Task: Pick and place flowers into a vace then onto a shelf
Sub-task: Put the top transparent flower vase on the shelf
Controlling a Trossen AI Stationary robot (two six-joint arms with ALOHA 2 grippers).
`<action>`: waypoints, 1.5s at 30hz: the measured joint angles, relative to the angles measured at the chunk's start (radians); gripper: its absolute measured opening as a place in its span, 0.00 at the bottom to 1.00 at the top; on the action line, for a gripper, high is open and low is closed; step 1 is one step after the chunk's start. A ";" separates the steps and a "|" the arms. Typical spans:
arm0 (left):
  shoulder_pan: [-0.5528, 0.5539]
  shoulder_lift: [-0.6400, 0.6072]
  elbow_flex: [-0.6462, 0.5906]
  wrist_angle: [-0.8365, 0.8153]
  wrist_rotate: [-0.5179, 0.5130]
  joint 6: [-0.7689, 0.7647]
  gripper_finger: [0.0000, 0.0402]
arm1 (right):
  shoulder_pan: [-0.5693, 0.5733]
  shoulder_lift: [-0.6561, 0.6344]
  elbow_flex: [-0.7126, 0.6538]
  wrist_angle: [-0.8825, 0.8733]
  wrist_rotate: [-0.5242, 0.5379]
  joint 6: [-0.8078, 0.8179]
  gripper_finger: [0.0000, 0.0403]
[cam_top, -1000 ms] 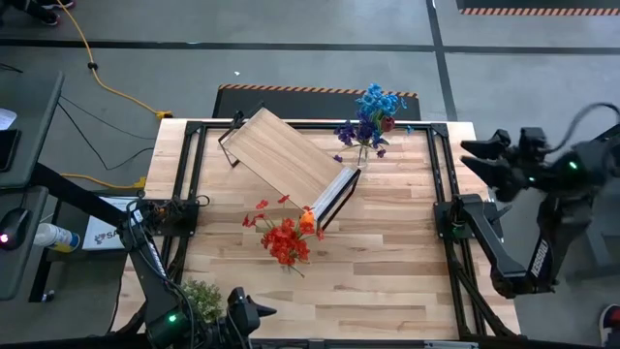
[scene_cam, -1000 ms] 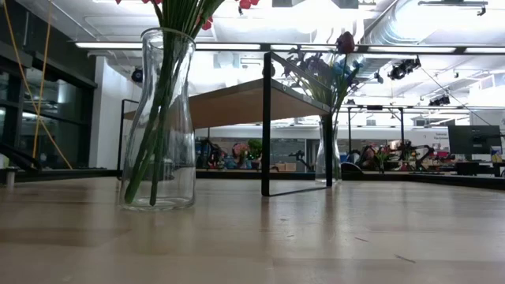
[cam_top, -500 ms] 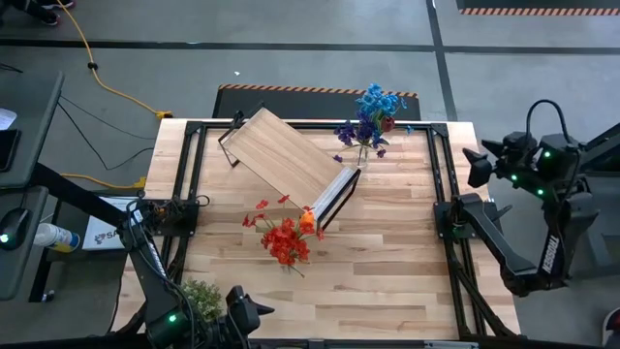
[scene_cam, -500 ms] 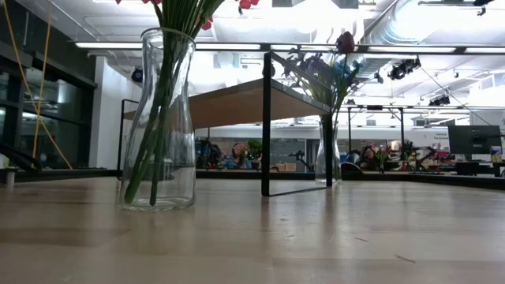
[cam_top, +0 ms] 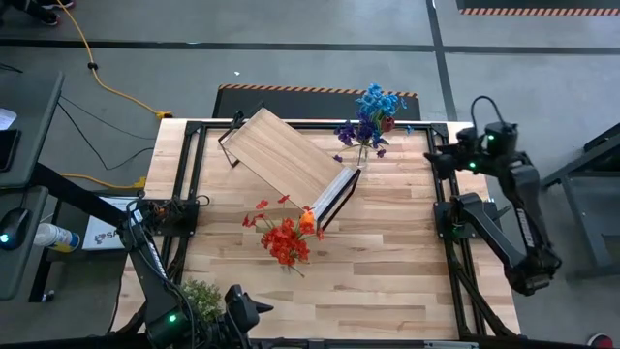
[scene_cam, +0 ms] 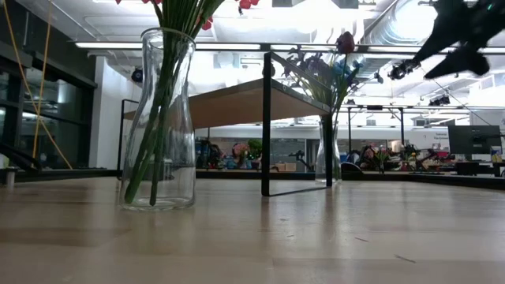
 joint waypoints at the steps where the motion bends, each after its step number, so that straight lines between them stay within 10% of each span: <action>1: 0.000 0.000 0.000 0.000 0.000 -0.015 0.94 | 0.005 0.000 -0.033 0.033 -0.013 0.018 0.69; 19: 0.001 0.000 0.000 0.000 -0.047 -0.071 0.94 | 0.141 0.000 -0.417 0.638 -0.151 0.229 0.69; 45: 0.001 0.000 0.000 0.000 -0.056 -0.158 0.94 | 0.352 0.108 -0.630 1.117 -0.010 0.165 0.69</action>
